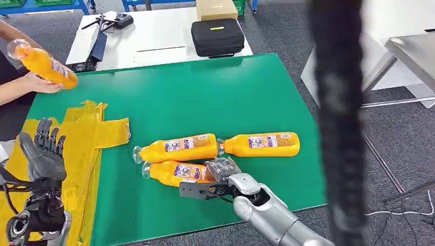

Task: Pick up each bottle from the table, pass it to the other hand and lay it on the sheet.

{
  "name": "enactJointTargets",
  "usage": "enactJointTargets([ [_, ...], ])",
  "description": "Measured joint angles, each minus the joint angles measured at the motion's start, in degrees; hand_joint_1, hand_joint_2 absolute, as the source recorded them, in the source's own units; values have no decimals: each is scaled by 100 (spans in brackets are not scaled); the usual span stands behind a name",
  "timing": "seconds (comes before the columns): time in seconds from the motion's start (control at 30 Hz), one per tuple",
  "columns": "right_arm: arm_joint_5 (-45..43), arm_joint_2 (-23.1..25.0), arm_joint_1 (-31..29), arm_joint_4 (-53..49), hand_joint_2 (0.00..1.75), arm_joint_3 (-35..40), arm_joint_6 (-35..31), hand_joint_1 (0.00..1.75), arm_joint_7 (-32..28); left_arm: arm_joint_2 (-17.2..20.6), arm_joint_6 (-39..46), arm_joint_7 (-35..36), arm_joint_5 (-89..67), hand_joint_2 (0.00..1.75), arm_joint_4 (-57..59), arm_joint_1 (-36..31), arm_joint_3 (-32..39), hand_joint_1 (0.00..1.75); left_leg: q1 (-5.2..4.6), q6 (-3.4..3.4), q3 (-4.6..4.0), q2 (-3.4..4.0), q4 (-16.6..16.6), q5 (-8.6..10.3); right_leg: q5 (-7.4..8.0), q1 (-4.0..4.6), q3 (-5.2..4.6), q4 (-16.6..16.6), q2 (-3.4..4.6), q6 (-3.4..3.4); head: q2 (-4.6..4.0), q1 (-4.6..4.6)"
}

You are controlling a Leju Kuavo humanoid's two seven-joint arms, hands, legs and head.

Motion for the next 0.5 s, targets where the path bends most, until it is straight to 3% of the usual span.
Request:
enactJointTargets([
  [0.3, -307, 35, 52, 118, 175, -31, -175, 175, -217, 0, 125, -64, 120, 0, 2, -18, -28, 0, 0, 0, 4, 4, 0, 0, 1, 0, 1, 0, 1, 0, 0, 0],
  [0.5, -1776, 4, 341, -510, 175, -363, -273, 175, -695, 0, 203, -83, 308, 0, 7, 11, -35, 0, 0, 0, -7, 0, 0, 1, 3, 0, -4, 1, 0, 3, 0, 0],
])
